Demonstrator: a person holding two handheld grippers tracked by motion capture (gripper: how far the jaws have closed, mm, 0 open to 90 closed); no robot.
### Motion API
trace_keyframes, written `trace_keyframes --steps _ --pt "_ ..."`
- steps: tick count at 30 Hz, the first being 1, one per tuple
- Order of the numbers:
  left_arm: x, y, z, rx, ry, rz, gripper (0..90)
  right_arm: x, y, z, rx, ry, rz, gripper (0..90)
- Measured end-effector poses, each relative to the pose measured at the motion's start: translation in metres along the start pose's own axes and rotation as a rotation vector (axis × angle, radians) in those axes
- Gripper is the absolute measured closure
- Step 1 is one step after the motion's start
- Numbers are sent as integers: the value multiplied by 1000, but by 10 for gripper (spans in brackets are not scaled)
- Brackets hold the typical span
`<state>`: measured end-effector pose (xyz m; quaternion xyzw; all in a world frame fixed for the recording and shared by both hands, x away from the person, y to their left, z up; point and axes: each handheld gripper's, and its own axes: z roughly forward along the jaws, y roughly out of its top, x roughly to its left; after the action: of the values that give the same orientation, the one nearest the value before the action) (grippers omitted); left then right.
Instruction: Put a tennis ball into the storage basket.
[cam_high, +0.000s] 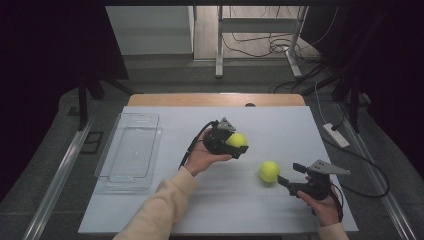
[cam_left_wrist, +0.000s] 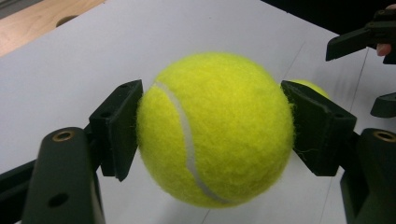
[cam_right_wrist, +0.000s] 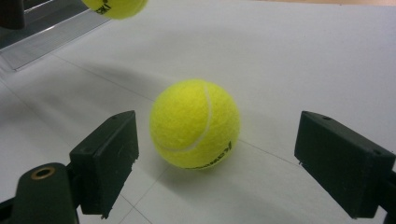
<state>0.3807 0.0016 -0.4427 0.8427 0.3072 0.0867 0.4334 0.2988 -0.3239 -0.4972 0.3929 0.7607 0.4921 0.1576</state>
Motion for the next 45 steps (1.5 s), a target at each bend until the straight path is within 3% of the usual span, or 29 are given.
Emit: trace_keyframes --steps 21,45 --pt "1 -2 -22 -64 7 2 263 0 -1 0 4 -3 0 133" --pt "11 -17 -55 -135 26 -19 263 1 -2 2 12 -13 -3 133"
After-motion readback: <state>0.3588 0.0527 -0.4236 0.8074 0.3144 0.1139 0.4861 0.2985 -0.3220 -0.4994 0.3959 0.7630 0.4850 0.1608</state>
